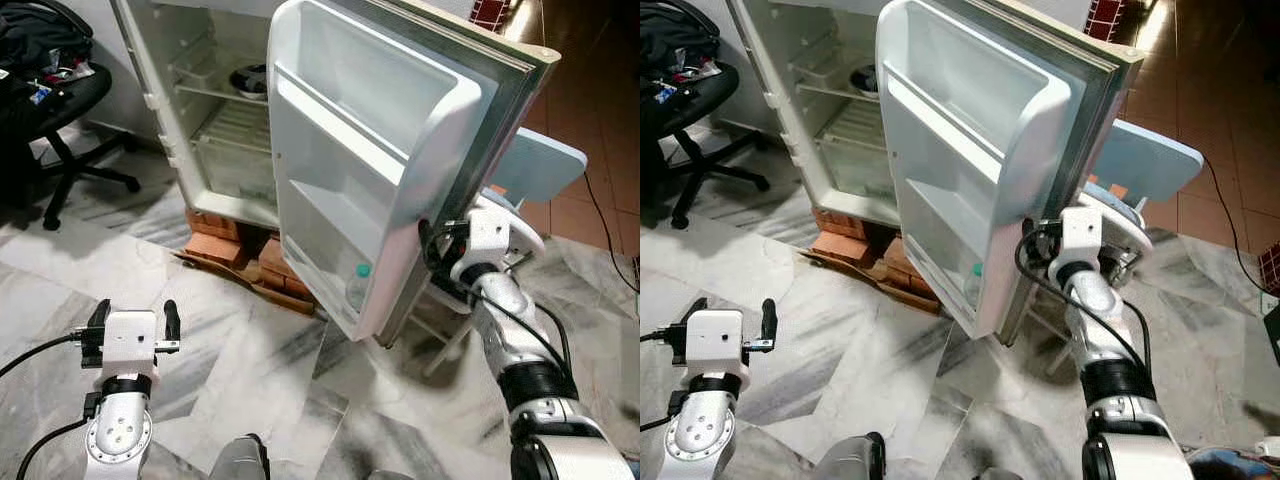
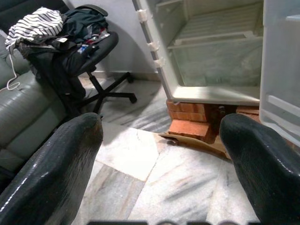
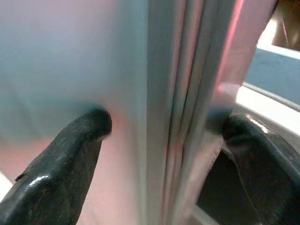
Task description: Restocking fridge
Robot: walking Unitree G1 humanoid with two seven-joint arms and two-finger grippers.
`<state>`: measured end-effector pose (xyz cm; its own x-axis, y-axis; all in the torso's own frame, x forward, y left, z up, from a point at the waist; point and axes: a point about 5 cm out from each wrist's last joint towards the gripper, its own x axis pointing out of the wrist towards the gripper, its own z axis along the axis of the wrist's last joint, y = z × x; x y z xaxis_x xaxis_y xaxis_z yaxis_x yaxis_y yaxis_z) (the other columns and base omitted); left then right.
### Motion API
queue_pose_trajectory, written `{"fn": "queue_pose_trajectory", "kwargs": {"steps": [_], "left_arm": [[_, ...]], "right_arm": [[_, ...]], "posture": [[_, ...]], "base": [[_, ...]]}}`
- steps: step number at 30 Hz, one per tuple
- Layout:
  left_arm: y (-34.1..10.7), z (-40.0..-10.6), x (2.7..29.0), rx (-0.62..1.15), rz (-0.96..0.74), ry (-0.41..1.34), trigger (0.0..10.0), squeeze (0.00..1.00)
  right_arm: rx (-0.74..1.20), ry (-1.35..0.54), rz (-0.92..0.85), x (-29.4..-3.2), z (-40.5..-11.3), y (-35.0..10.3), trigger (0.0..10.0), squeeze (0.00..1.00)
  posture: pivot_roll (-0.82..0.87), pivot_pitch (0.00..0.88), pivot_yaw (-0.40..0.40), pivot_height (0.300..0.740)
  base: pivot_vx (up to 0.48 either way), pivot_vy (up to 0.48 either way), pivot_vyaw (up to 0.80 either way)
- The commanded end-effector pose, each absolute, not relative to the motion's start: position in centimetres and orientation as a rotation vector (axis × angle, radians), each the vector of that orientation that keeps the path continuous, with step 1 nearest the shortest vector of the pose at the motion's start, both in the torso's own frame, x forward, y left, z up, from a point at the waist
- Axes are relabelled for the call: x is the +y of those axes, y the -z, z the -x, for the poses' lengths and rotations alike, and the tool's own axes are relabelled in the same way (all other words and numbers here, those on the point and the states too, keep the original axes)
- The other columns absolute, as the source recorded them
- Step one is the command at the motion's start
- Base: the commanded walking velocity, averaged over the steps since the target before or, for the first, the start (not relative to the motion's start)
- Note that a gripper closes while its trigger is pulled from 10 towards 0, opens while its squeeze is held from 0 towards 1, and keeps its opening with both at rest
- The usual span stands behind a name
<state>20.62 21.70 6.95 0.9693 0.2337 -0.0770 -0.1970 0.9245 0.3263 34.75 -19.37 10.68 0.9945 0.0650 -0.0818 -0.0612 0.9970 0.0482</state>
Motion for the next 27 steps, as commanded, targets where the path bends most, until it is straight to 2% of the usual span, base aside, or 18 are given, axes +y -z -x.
{"fn": "queue_pose_trajectory", "kwargs": {"steps": [1,3,5,7,8,9,11,12,13,14,15,16,19,20,22,24,25,27], "left_arm": [[-7.1,-20.5,21.7,0.121,-0.338,-0.202,10.0,0.0],[-7.0,-20.5,21.6,0.124,-0.336,-0.2,10.0,0.0],[-7.0,-20.5,21.6,0.125,-0.336,-0.199,10.0,0.0],[-7.0,-20.4,21.6,0.126,-0.336,-0.198,10.0,0.0],[-7.0,-20.4,21.6,0.122,-0.335,-0.202,10.0,0.0],[-7.0,-20.4,21.6,0.122,-0.335,-0.202,10.0,0.0],[-7.0,-20.3,21.6,0.119,-0.332,-0.208,10.0,0.0],[-7.0,-20.3,21.6,0.119,-0.332,-0.208,10.0,0.0],[-7.1,-20.3,21.6,0.117,-0.33,-0.213,10.0,0.0],[-7.1,-20.2,21.6,0.112,-0.327,-0.219,10.0,0.0],[-7.1,-20.2,21.6,0.112,-0.327,-0.219,10.0,0.0],[-7.2,-20.2,21.6,0.111,-0.324,-0.222,10.0,0.0],[-7.2,-20.1,21.6,0.11,-0.316,-0.227,10.0,0.0],[-7.2,-20.0,21.6,0.106,-0.307,-0.233,10.0,0.0],[-7.2,-20.0,21.6,0.104,-0.303,-0.235,10.0,0.0],[-7.2,-20.0,21.7,0.104,-0.293,-0.239,10.0,0.0],[-7.1,-20.0,21.7,0.108,-0.282,-0.241,10.0,0.0],[-7.1,-20.1,21.8,0.113,-0.276,-0.242,10.0,0.0]], "right_arm": [[-0.003,-0.144,-0.153,-18.0,-35.5,-12.9,10.0,0.0],[-0.069,-0.297,-0.3,-16.0,-35.6,-14.6,10.0,0.0],[-0.084,-0.341,-0.322,-15.5,-35.5,-15.0,10.0,0.0],[-0.173,-0.627,-0.479,-12.2,-33.8,-18.0,10.0,0.0],[-0.21,-0.909,-0.621,-9.3,-31.2,-20.4,10.0,0.0],[-0.21,-0.909,-0.621,-9.3,-31.2,-20.4,10.0,0.0],[-0.176,-1.094,-0.61,-7.9,-29.1,-20.2,10.0,0.0],[-0.176,-1.094,-0.61,-7.9,-29.1,-20.2,10.0,0.0],[-0.127,-1.133,-0.56,-7.8,-28.6,-18.9,10.0,0.0],[0.008,-1.208,-0.404,-8.3,-27.3,-15.1,10.0,0.0],[0.008,-1.208,-0.404,-8.3,-27.3,-15.1,10.0,0.0],[0.119,-1.29,-0.329,-8.8,-25.8,-12.6,10.0,0.0],[0.236,-1.359,-0.327,-9.4,-23.7,-11.3,10.0,0.0],[0.305,-1.373,-0.278,-9.9,-22.7,-10.1,10.0,0.0],[0.324,-1.37,-0.248,-10.1,-22.4,-9.7,10.0,0.0],[0.338,-1.319,-0.191,-10.2,-22.8,-8.8,10.0,0.0],[0.296,-1.219,-0.12,-10.3,-23.9,-8.3,10.0,0.0],[0.267,-1.103,-0.098,-10.5,-25.2,-8.2,10.0,0.0]], "posture": [[0.11,0.14,-0.01,0.74],[0.11,0.139,-0.011,0.74],[0.11,0.139,-0.011,0.74],[0.11,0.14,-0.012,0.74],[0.11,0.139,-0.018,0.74],[0.11,0.139,-0.018,0.74],[0.11,0.138,-0.024,0.74],[0.11,0.138,-0.024,0.74],[0.11,0.138,-0.024,0.74],[0.12,0.139,-0.028,0.74],[0.12,0.139,-0.028,0.74],[0.12,0.139,-0.028,0.74],[0.12,0.144,-0.031,0.74],[0.11,0.145,-0.032,0.74],[0.11,0.146,-0.031,0.74],[0.11,0.146,-0.03,0.74],[0.1,0.145,-0.026,0.74],[0.1,0.145,-0.026,0.74]], "base": [[0.0,0.0,0.0],[0.0,0.0,0.0],[0.0,0.0,0.0],[0.0,0.0,0.0],[0.0,0.0,0.0],[0.0,0.0,0.0],[0.0,0.0,0.0],[0.0,0.0,0.0],[0.0,0.0,0.0],[0.0,0.0,0.0],[0.0,0.0,0.0],[0.0,0.0,0.0],[0.0,0.0,0.0],[0.0,0.0,0.0],[0.0,0.0,0.0],[0.0,0.0,0.0],[0.0,0.0,0.0],[0.0,0.135,0.0]]}}
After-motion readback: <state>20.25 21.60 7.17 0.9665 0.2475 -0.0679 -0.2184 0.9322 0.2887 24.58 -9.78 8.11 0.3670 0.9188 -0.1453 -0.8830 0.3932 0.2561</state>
